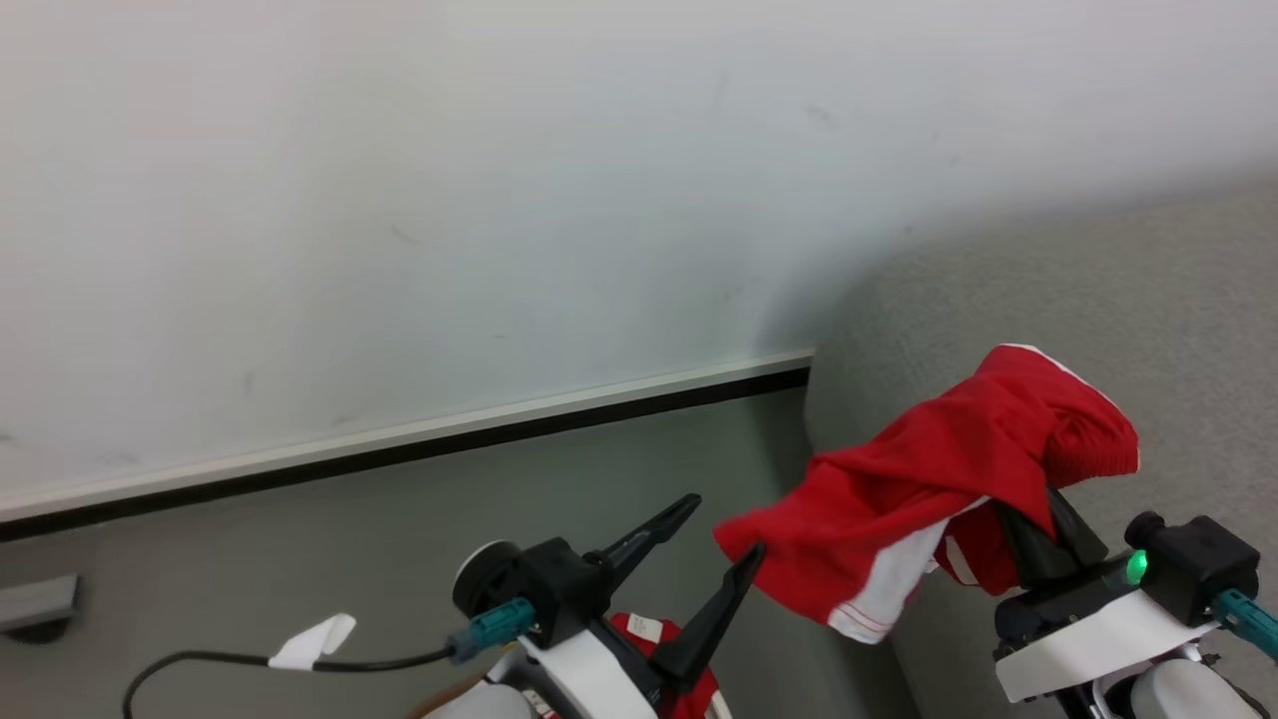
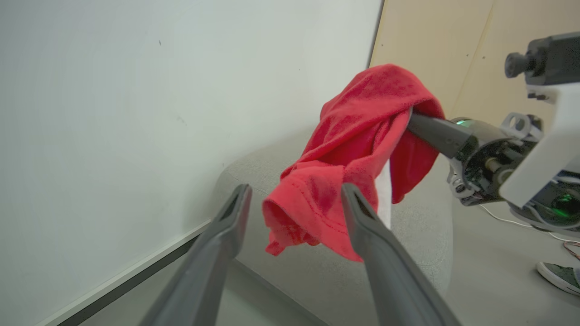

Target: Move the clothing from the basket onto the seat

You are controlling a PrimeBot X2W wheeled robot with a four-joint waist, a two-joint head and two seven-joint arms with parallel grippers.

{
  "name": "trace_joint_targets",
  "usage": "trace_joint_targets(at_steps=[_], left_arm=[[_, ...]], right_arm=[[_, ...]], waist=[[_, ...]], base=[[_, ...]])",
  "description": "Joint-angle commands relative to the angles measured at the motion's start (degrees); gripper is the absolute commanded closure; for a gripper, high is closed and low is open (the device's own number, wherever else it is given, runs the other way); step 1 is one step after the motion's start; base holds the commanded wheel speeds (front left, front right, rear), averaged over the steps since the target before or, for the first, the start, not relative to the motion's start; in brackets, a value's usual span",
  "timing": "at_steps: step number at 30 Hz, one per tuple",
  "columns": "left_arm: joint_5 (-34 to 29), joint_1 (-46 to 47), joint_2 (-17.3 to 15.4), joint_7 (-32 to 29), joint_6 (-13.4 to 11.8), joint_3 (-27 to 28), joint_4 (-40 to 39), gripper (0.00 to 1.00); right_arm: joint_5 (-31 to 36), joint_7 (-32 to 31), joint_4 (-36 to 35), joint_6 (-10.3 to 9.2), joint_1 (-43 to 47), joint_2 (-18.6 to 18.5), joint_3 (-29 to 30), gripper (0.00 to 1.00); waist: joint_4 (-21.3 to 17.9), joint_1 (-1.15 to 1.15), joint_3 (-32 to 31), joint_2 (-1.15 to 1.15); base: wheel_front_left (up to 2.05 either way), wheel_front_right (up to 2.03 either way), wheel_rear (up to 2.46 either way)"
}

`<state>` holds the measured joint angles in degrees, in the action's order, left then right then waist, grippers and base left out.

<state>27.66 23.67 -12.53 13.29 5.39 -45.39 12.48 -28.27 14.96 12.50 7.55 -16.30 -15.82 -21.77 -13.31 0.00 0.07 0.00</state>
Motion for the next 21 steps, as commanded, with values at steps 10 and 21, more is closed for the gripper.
trace_joint_targets(at_steps=[10, 21], left_arm=[[-1.86, 1.29, -1.09, 1.16, -0.19, -0.16, 0.98, 0.00], [-3.29, 2.78, -2.28, 1.38, -0.17, -0.58, 1.41, 0.00]], right_arm=[[1.81, 0.17, -4.67, -0.12, 4.29, -0.35, 5.05, 1.00], [2.80, 0.17, -6.81, -0.12, 4.73, 1.33, 6.65, 1.00]], waist=[[-11.52, 0.00, 2.91, 0.00], [-14.33, 0.00, 6.01, 0.00]], base=[[0.00, 0.00, 0.00], [0.00, 0.00, 0.00]])
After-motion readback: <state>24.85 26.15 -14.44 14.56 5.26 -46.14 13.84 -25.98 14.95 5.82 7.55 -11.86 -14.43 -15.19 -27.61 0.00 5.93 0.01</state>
